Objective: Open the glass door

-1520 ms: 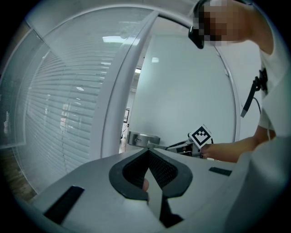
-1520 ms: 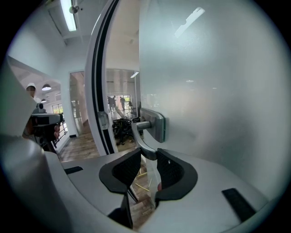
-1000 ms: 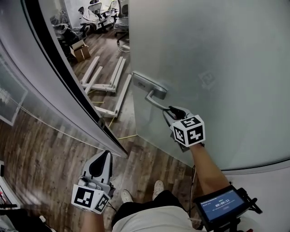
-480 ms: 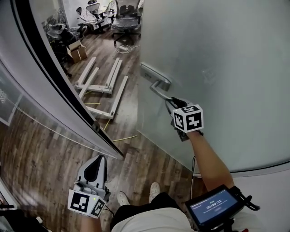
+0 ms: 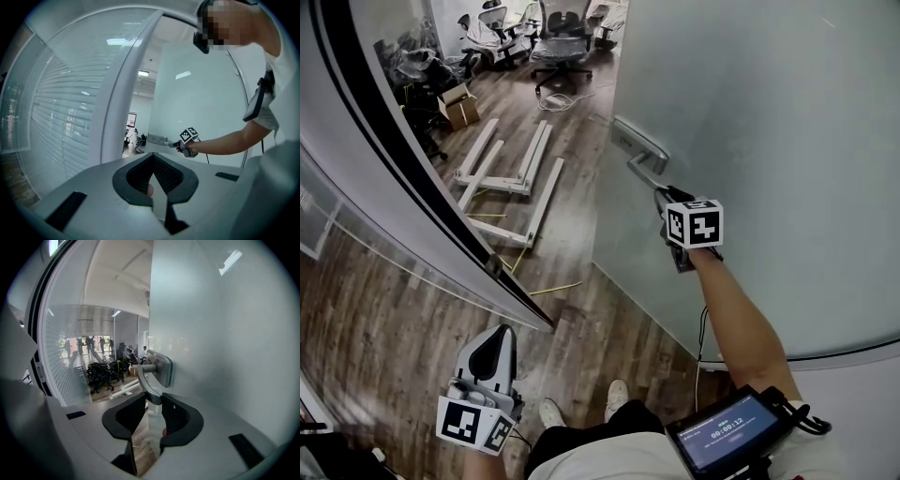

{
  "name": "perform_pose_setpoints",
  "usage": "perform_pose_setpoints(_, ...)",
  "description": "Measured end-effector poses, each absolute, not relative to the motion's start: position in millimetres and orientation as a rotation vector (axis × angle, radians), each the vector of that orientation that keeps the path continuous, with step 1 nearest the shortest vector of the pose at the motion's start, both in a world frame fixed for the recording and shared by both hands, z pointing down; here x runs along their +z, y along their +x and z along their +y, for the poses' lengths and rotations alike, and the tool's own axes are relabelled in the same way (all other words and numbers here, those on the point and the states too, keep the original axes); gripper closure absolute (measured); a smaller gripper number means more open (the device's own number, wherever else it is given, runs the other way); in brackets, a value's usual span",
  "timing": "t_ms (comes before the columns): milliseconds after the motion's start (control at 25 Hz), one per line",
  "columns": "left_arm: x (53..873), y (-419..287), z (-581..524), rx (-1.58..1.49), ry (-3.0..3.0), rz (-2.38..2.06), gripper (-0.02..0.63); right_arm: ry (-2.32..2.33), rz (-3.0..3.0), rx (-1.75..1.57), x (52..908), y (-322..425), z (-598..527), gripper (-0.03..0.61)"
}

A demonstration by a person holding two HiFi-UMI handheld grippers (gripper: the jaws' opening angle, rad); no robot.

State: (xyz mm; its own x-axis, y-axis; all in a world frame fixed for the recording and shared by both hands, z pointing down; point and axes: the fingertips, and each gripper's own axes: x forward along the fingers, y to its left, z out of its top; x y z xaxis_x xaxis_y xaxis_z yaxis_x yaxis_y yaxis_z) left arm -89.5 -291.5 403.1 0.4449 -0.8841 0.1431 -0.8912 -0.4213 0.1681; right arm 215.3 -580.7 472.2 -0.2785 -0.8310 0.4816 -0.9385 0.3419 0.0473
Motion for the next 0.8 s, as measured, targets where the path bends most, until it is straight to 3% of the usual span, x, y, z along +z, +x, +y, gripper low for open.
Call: perform_pose_setpoints(800, 407, -37, -325, 0.071, 2.513, -1.544, 0.614, 1.652, -2.109, 0.329, 468, 285, -644, 0.469)
